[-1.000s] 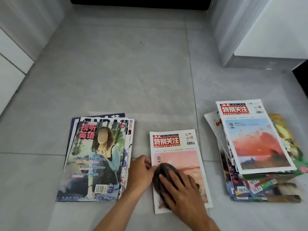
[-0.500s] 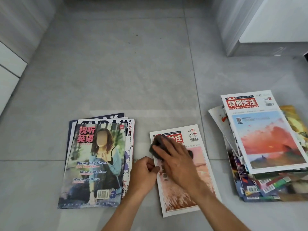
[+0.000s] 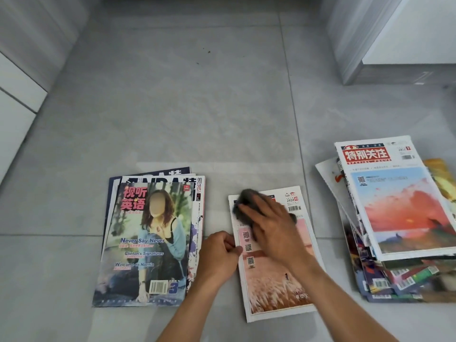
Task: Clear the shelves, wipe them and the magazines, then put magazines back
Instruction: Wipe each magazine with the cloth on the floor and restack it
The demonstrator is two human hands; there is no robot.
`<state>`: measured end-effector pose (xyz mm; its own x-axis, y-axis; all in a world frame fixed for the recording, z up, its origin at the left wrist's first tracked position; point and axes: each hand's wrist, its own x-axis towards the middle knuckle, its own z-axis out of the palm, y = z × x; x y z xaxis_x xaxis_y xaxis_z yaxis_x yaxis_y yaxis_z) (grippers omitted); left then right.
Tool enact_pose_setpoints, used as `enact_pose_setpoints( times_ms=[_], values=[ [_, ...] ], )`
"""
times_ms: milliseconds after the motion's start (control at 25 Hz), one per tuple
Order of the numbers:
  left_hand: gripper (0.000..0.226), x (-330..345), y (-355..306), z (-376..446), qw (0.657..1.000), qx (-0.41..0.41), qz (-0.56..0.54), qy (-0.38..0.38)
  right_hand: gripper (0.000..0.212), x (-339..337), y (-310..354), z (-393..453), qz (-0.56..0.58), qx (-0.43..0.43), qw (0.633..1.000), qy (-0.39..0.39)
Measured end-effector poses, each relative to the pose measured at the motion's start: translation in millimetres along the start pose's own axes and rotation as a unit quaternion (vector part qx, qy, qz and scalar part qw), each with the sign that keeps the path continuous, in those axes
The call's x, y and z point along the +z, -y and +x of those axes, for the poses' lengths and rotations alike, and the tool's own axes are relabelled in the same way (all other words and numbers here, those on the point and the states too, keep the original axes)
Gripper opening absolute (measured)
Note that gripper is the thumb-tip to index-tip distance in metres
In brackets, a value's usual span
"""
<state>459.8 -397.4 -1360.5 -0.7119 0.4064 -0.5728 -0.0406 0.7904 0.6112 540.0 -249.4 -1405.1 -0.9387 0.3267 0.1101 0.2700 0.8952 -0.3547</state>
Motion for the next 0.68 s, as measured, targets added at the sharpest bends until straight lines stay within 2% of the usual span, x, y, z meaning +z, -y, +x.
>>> enact_pose_setpoints(
  times_ms=[40,120,200,280,360,440,480,560,640,680],
  values=[
    [0.014,-1,0,0,1.0,-0.003,-0.001,0.001,0.059,-9,-22,-7,-0.017,0.028,0.999,0.001],
    [0.015,-1,0,1,1.0,-0.003,0.005,0.0,0.058,-27,-55,-22,-0.022,0.153,0.988,-0.028],
    [0.014,0,-1,-1,1.0,-0.001,0.008,-0.006,0.055,-26,-43,-23,-0.041,0.235,0.969,-0.066],
    [0.016,1,-2,-2,1.0,0.002,0.004,-0.007,0.054,-6,2,-10,-0.037,0.2,0.977,-0.068],
    [0.019,0,-2,-2,1.0,0.017,0.005,-0.008,0.055,11,43,5,-0.005,0.101,0.995,-0.025],
    [0.015,-2,-2,-1,1.0,0.02,0.006,-0.002,0.057,8,43,13,0.025,0.016,0.999,0.017],
    [0.011,-3,0,0,1.0,0.011,-0.007,0.003,0.057,2,27,12,0.038,0.003,0.999,0.022],
    [0.01,-4,2,3,0.999,-0.013,-0.044,0.023,0.055,-12,-14,0,0.019,0.044,0.999,0.006],
    [0.016,-5,4,6,0.996,-0.034,-0.069,0.042,0.054,-24,-39,-18,0.011,0.15,0.987,-0.051],
    [0.017,-5,5,8,0.995,-0.039,-0.075,0.045,0.054,-23,-31,-25,0.008,0.188,0.98,-0.064]
  ],
)
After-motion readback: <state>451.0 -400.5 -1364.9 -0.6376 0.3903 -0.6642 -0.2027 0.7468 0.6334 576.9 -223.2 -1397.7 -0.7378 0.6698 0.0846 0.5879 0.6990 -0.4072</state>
